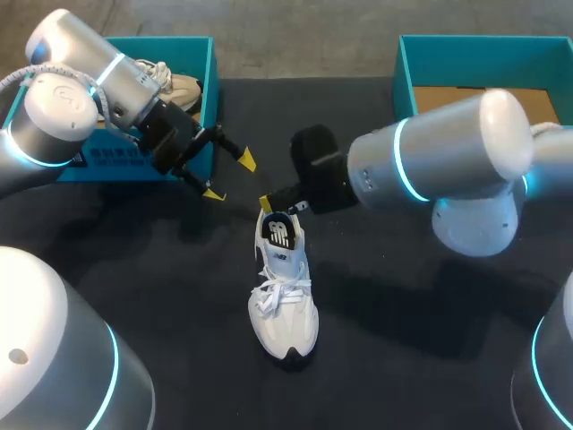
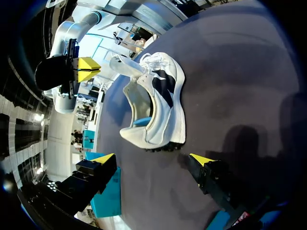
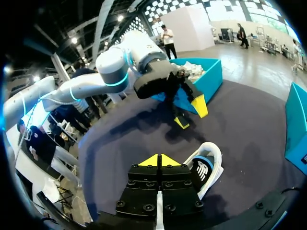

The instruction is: Take the shoe out of the shoebox, open the shoe tongue, remove and reinsert the insole, then place the shoe into the shoebox

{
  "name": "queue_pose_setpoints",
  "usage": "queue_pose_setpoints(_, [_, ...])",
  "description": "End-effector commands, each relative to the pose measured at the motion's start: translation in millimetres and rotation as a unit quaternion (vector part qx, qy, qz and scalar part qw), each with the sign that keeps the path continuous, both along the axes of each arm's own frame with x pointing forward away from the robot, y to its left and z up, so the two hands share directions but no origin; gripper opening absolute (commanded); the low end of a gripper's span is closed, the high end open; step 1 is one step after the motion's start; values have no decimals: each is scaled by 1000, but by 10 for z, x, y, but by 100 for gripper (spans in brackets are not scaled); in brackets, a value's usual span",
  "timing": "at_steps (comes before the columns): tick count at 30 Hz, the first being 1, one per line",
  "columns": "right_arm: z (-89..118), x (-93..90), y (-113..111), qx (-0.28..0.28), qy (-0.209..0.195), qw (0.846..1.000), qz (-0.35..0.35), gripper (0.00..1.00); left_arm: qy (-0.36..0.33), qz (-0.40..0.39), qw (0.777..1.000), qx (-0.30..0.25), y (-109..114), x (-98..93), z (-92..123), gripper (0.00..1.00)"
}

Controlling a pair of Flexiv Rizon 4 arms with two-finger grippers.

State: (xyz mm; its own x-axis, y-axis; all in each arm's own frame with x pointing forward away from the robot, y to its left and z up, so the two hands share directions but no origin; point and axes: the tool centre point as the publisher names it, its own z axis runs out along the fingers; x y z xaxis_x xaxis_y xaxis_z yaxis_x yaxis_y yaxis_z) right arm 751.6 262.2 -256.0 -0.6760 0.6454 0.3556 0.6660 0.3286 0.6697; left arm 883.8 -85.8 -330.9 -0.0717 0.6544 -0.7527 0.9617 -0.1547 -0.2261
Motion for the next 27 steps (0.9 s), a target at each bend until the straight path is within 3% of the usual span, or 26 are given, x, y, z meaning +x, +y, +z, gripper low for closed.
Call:
queue_pose_setpoints(1, [74,33,116,-123,-26,988,-91,0,-5,-3,1000,7,213,19,157,100])
queue_pose_setpoints(9, [-32,98,208,-187,-16,975,-118,0,3,0,1000,30,517,65,340,100])
queue_pose_setpoints(20, [-254,128,154,-201,-30,970,-136,0,19,-15,999,41,756,93,481,100])
queue_pose_setpoints(27, [-390,189,143,-222,-10,964,-150,0,8,-15,998,62,877,76,508,100])
